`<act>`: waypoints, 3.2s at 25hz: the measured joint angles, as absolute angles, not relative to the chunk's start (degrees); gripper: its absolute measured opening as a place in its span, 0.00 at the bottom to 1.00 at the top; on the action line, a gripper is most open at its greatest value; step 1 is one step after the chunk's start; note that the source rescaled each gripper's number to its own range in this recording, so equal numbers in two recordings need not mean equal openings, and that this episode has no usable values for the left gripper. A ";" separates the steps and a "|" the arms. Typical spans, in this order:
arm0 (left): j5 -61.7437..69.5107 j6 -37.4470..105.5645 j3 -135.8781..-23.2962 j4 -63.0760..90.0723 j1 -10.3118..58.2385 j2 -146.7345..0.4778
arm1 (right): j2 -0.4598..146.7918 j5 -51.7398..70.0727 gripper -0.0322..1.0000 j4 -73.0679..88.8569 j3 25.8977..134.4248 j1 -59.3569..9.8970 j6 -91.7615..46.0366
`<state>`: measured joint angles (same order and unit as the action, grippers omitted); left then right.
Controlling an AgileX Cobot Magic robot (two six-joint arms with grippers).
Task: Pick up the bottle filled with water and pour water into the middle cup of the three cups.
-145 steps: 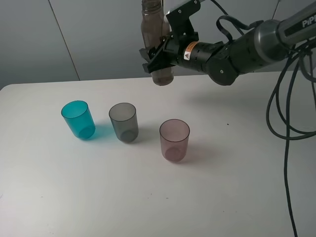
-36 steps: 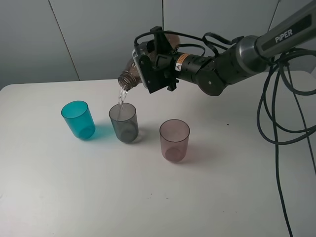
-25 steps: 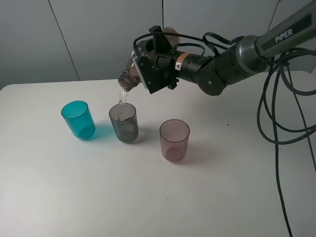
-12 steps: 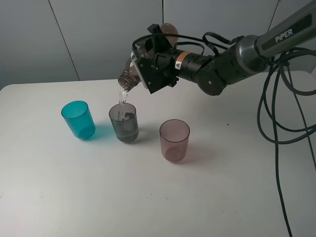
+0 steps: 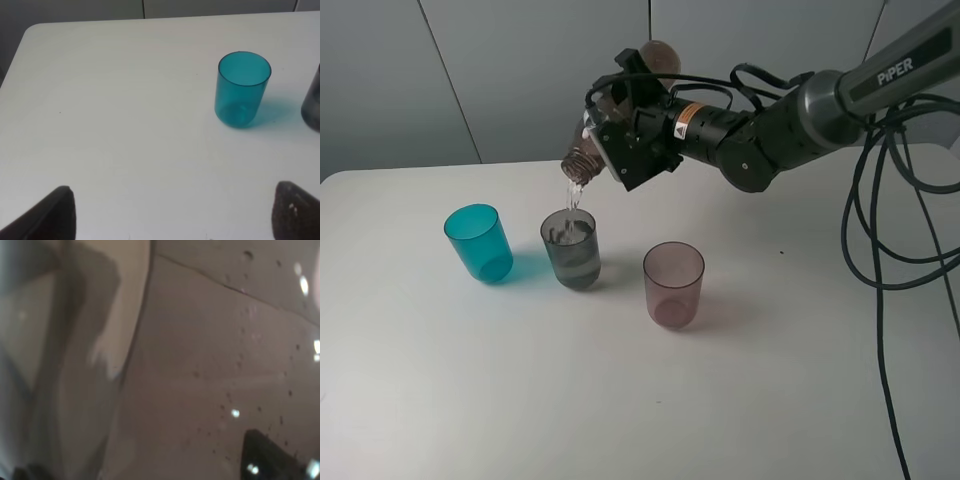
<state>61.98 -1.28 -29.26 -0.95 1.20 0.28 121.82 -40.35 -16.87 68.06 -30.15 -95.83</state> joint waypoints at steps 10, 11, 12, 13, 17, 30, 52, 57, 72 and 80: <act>61.98 -1.28 -29.26 -0.95 1.20 0.28 | 121.82 -40.82 0.07 -18.39 68.06 -30.15 -97.02; 61.98 -1.28 -29.26 -0.95 1.20 0.28 | 121.82 -40.93 0.07 -18.93 68.06 -30.15 -97.02; 61.98 -1.28 -29.26 -0.95 1.20 0.28 | 121.82 -41.01 0.07 -19.36 68.06 -30.15 -97.02; 61.98 -1.28 -29.26 -0.95 1.20 0.28 | 121.82 -41.17 0.07 -19.95 68.06 -30.15 -97.02; 61.98 -1.28 -29.26 -0.95 1.20 0.28 | 121.82 -41.72 0.07 -21.62 68.06 -30.15 -97.12; 61.98 -1.28 -29.26 -0.95 1.20 0.28 | 121.82 -42.21 0.07 -25.49 68.06 -30.61 -98.58; 61.98 -1.28 -29.26 -0.95 1.20 0.28 | 121.82 -39.48 0.07 -26.37 68.06 -30.61 -42.74; 61.98 -1.28 -29.26 -0.95 1.20 0.28 | 118.08 -39.35 0.07 -26.37 65.29 -29.25 -24.89; 61.98 -1.28 -29.26 -0.95 1.20 0.28 | 109.83 -40.81 0.07 -26.37 49.95 -15.96 -0.45; 61.98 -1.28 -29.26 -0.95 1.20 0.28 | 114.48 -44.12 0.07 -26.16 49.98 -11.79 2.24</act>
